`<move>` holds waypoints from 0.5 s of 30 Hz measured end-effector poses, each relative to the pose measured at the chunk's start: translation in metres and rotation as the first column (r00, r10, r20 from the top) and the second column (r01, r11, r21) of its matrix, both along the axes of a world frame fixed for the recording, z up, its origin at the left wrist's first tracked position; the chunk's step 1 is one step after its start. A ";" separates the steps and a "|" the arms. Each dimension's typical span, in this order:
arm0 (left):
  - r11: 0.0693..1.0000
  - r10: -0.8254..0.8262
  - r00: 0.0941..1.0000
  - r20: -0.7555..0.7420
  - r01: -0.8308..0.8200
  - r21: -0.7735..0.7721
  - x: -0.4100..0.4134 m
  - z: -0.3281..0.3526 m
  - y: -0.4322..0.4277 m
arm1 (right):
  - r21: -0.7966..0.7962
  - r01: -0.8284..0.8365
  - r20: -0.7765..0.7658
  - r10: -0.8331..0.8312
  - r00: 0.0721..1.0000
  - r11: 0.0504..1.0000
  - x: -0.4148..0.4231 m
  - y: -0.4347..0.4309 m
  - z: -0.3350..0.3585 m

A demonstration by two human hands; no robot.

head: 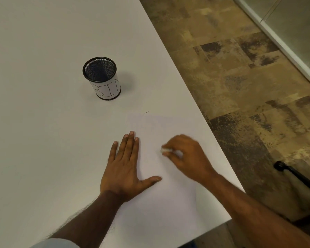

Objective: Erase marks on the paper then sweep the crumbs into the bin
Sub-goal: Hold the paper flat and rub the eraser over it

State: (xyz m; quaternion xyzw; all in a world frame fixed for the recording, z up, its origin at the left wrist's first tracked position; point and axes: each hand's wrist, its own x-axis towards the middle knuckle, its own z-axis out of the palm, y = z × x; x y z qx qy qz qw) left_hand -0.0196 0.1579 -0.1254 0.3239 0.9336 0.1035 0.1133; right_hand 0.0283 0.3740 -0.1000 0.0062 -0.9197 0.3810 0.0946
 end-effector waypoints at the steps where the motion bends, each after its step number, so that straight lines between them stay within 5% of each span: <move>1: 1.000 -0.001 1.000 0.002 0.001 0.004 0.000 0.000 0.000 | 0.033 -0.048 0.019 0.048 0.999 0.998 0.008 -0.002 -0.006; 9: 1.000 0.017 1.000 0.010 -0.017 -0.011 0.000 -0.001 0.000 | 0.174 0.073 -0.125 -0.051 0.991 0.982 -0.049 0.015 -0.020; 15: 1.000 0.021 1.000 0.015 -0.021 -0.008 0.000 0.000 0.000 | 0.101 0.194 -0.044 -0.190 0.981 0.976 -0.083 0.036 -0.011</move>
